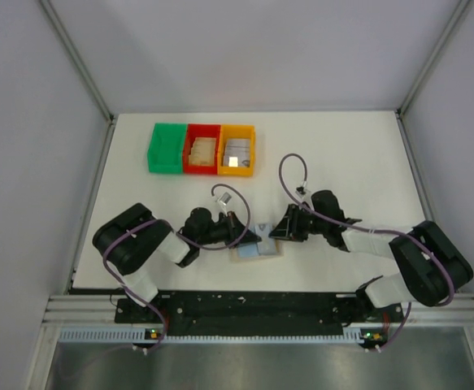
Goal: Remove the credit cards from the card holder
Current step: Remove the credit card from the card holder, then place the credit card in the storage box.
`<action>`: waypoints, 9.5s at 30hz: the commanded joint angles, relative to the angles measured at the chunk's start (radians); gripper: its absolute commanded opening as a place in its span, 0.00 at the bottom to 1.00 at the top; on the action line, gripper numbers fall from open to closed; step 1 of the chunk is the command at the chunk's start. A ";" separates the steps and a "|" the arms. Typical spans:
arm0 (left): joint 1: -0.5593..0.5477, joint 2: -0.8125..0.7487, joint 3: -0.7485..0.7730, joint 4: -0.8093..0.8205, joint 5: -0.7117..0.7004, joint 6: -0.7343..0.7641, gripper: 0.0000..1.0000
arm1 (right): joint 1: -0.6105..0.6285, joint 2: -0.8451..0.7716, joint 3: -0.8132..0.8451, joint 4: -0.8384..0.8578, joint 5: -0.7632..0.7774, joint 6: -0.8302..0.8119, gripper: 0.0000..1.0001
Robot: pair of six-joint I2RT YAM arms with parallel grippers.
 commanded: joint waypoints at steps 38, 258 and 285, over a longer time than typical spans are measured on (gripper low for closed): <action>0.058 -0.100 -0.127 0.422 0.061 -0.063 0.00 | -0.112 -0.052 -0.148 0.546 -0.307 0.141 0.40; 0.211 -0.501 0.329 -0.497 0.667 0.400 0.00 | -0.001 -0.109 0.516 -0.189 -0.604 -0.290 0.00; 0.190 -0.696 0.231 -0.277 0.110 0.235 0.66 | 0.000 -0.350 0.140 0.764 -0.041 0.256 0.00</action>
